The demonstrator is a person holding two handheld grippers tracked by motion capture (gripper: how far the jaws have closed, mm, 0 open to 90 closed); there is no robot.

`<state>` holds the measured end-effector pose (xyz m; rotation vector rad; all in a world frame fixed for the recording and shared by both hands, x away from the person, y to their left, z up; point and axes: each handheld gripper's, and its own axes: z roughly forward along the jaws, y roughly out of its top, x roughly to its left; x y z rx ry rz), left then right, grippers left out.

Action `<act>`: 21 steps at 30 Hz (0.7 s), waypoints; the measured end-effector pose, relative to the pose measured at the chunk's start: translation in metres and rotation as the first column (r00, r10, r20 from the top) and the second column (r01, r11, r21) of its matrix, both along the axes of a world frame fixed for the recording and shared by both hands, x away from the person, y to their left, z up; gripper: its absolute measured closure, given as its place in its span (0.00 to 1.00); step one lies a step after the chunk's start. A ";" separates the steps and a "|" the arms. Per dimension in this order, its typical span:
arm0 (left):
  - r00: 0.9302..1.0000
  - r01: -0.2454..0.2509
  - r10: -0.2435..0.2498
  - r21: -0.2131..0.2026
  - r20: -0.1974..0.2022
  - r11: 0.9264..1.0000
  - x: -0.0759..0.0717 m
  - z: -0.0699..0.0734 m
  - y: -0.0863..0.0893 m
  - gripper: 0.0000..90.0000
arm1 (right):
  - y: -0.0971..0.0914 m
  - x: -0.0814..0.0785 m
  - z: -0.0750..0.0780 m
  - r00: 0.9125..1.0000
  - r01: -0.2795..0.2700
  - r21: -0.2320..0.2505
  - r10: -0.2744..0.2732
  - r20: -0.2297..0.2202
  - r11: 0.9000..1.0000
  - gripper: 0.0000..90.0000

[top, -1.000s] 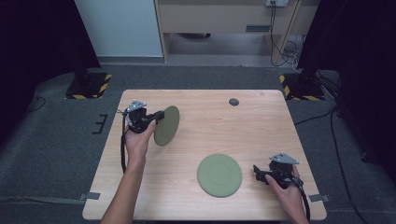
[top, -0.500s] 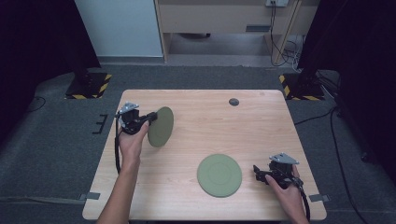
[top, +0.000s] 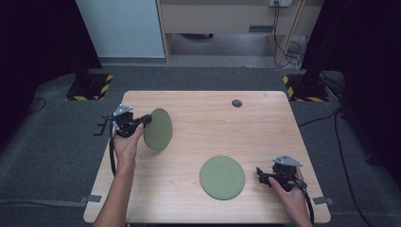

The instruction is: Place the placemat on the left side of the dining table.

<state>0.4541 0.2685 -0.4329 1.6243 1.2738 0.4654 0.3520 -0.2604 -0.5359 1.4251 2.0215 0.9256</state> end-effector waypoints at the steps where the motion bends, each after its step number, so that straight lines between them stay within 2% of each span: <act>1: 1.000 -0.004 0.004 -0.001 0.000 1.000 0.000 -0.001 0.001 0.95 | 0.000 0.000 0.000 1.000 -0.001 -0.001 0.001 0.001 1.000 0.07; 21: 0.998 -0.057 0.056 -0.025 -0.020 0.998 -0.003 -0.020 0.029 0.95 | 0.001 0.000 0.000 1.000 0.000 -0.001 0.000 -0.004 1.000 0.07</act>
